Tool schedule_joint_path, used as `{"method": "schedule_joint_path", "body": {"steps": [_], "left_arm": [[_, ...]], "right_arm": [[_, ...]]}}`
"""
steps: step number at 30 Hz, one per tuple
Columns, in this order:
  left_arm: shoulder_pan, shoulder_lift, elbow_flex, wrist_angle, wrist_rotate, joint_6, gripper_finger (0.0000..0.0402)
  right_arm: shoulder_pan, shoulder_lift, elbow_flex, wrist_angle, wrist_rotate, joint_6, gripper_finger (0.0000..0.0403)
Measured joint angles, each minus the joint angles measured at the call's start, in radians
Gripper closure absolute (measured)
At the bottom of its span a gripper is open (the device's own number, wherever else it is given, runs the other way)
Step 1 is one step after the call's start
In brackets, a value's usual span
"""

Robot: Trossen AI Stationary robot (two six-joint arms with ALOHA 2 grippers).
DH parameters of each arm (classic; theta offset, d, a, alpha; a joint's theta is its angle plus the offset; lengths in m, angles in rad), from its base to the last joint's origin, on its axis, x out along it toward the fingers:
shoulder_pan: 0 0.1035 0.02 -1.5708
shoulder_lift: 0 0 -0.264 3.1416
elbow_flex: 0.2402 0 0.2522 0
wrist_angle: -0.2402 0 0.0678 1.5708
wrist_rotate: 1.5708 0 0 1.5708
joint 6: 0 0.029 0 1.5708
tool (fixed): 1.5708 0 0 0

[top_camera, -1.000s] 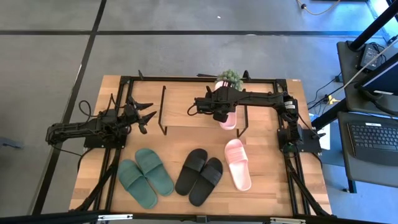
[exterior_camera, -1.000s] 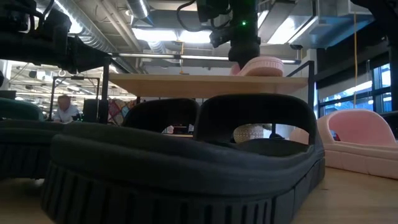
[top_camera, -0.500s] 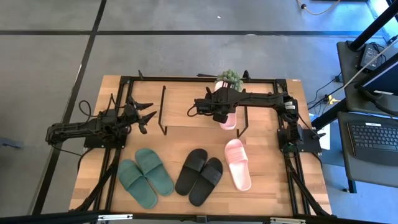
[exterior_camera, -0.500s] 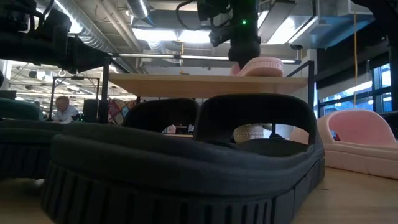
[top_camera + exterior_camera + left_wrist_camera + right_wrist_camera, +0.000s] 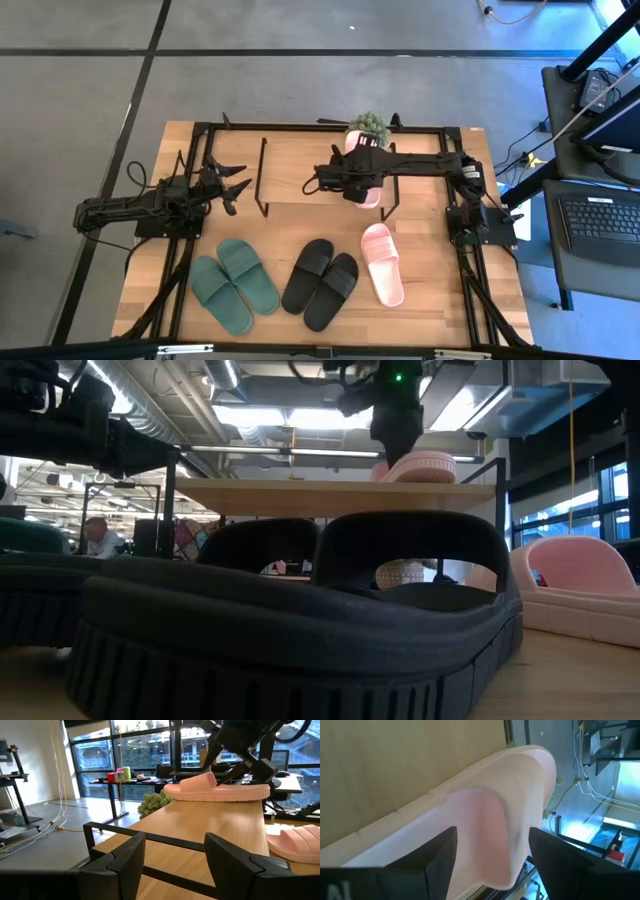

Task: Pick and place slides into the shelf
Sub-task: Put the pink slide on the shelf

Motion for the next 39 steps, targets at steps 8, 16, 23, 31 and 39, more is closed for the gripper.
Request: {"method": "schedule_joint_path", "body": {"steps": [8,16,23,31,39], "left_arm": [[0.000,0.000,0.000,0.000,0.000,0.000,0.0204],[0.000,0.000,0.000,0.000,0.001,0.000,0.0204],[0.000,0.000,0.000,0.000,0.005,0.000,0.0204],[0.000,0.000,0.000,0.000,0.005,0.000,0.0204],[0.000,0.000,0.000,0.000,0.005,0.000,0.0204]], "right_arm": [[0.033,-0.029,0.009,-0.001,-0.117,0.003,0.0156],[0.126,-0.034,0.052,0.001,-0.419,-0.034,0.0156],[0.311,-0.061,0.055,0.000,-0.572,-0.050,0.0156],[0.532,-0.059,0.011,0.029,-0.498,0.100,0.0156],[0.677,-0.058,-0.195,0.076,-0.386,0.366,0.0156]]}}
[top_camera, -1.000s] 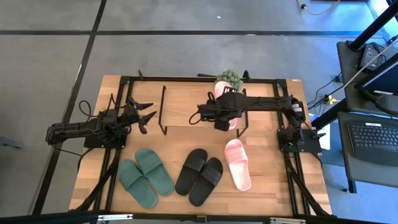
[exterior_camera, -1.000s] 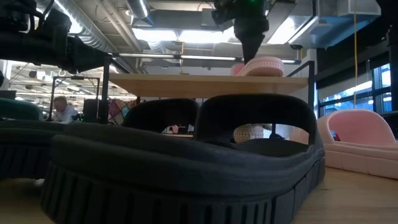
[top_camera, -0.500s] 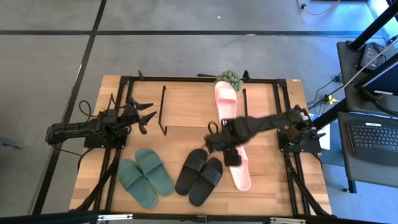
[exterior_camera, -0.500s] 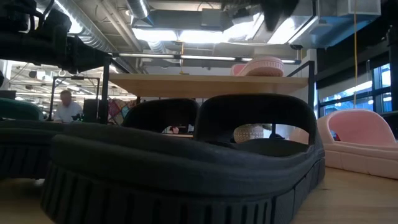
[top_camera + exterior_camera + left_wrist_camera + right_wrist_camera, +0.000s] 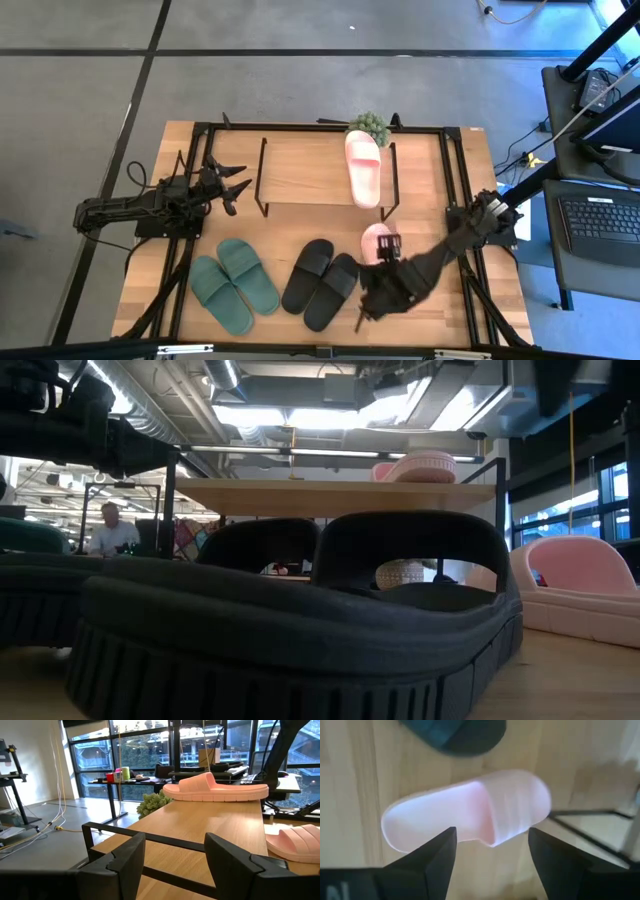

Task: Pick and place slides into the shelf
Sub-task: Put the pink slide on the shelf

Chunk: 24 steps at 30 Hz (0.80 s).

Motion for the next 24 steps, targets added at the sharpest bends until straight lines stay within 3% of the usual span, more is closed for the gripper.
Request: {"method": "schedule_joint_path", "body": {"steps": [13,20,24], "left_arm": [[0.000,0.000,0.000,0.000,0.000,0.000,0.0204],[0.000,0.000,0.000,0.000,0.001,-0.001,0.0204],[0.000,0.000,0.000,-0.007,0.072,-0.002,0.0204]], "right_arm": [[0.043,0.001,-0.383,0.236,0.085,0.135,0.0156],[0.031,0.001,-0.489,0.245,0.223,0.195,0.0156],[0.029,0.000,-0.501,0.247,0.233,0.187,0.0156]]}}
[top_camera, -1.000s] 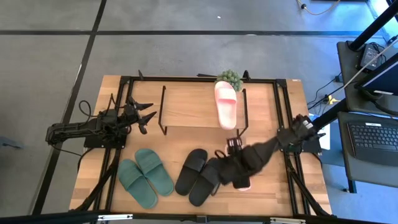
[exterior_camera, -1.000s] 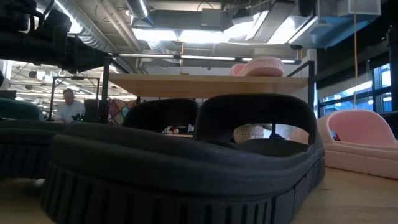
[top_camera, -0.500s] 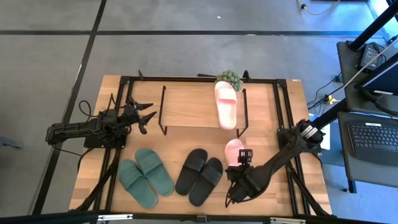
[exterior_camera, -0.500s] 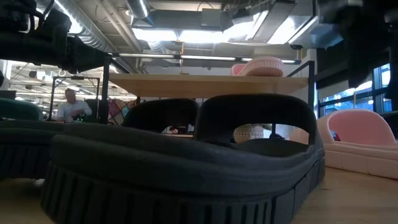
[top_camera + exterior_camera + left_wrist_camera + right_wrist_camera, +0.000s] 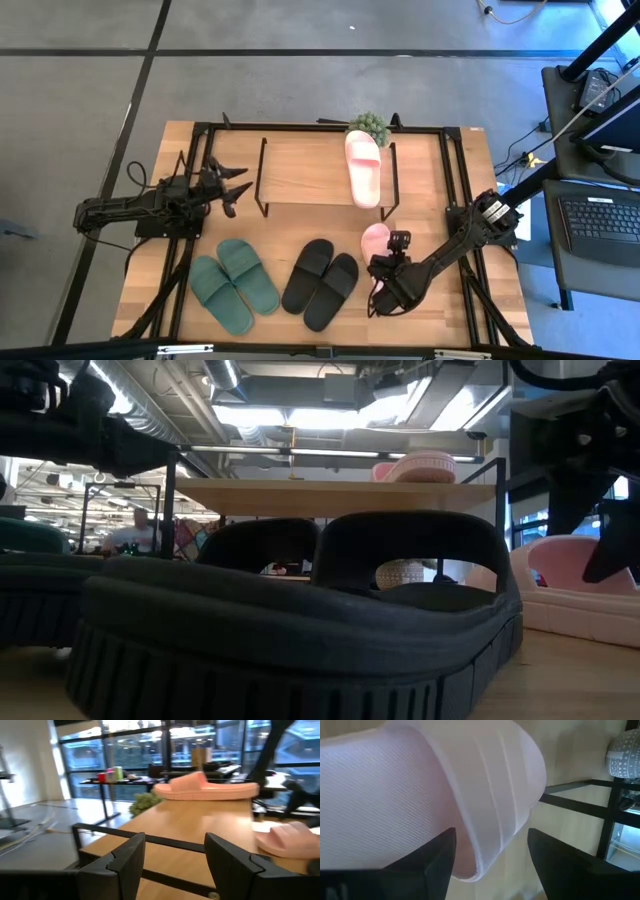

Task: Pick and place slides into the shelf
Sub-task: Put the pink slide on the shelf

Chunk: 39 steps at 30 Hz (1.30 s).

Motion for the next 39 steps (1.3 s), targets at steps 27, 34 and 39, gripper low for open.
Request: {"method": "schedule_joint_path", "body": {"steps": [27,34,39], "left_arm": [[0.000,0.000,0.000,-0.017,0.130,0.008,0.0204],[0.000,0.000,0.000,-0.016,0.130,0.008,0.0204],[0.000,0.000,0.000,-0.016,0.130,0.008,0.0204]], "right_arm": [[-0.002,0.000,0.000,0.062,0.002,-0.005,0.0176],[-0.017,0.000,-0.039,0.069,0.015,0.022,0.0231],[-0.025,-0.002,-0.062,0.076,0.020,0.024,0.0264]]}}
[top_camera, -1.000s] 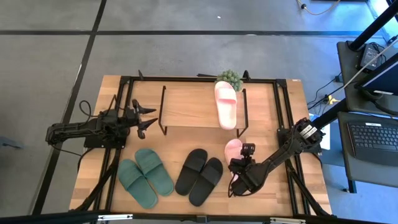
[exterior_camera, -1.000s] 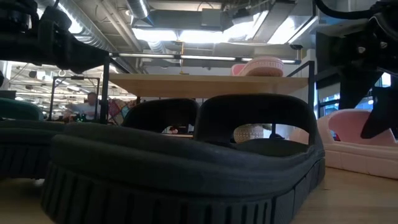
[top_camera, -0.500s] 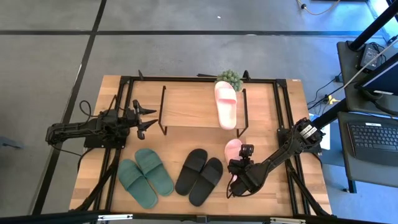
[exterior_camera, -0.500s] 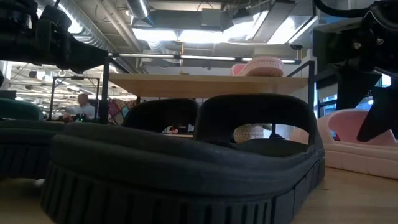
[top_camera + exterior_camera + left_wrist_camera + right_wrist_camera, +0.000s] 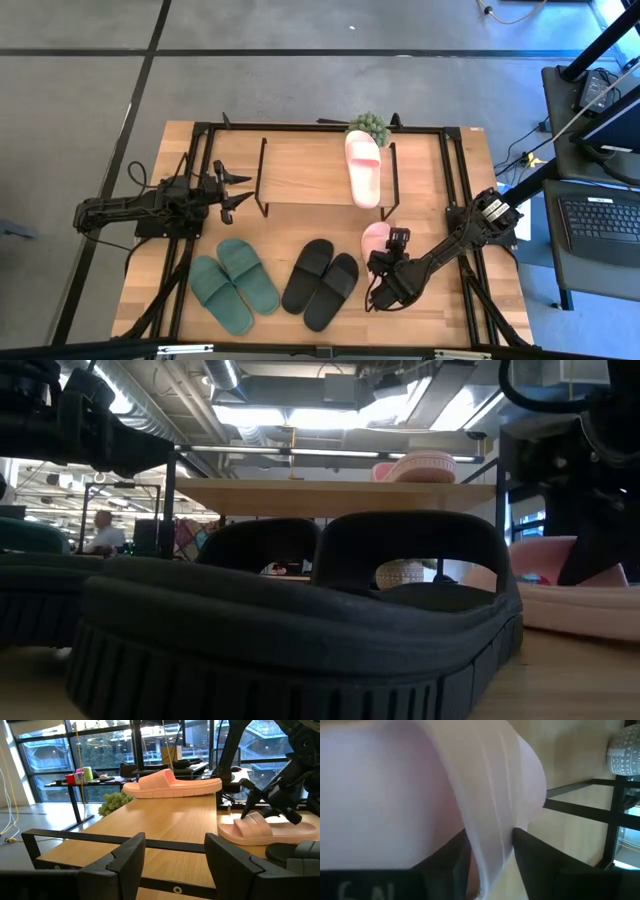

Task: Pick and place slides into the shelf
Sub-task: Put the pink slide on the shelf

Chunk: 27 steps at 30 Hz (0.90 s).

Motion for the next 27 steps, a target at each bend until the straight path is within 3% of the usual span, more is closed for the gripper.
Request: {"method": "schedule_joint_path", "body": {"steps": [11,18,27], "left_arm": [[0.000,0.000,0.000,0.000,0.000,0.000,0.0204],[0.000,0.000,0.000,0.000,0.000,0.000,0.0204],[0.000,0.000,0.000,0.000,0.000,0.000,0.0204]], "right_arm": [[-0.001,0.001,0.029,-0.011,-0.020,0.000,0.0387],[-0.001,0.002,0.126,-0.078,-0.088,0.024,0.0388],[0.000,0.002,0.435,-0.254,-0.297,-0.008,0.0388]]}}
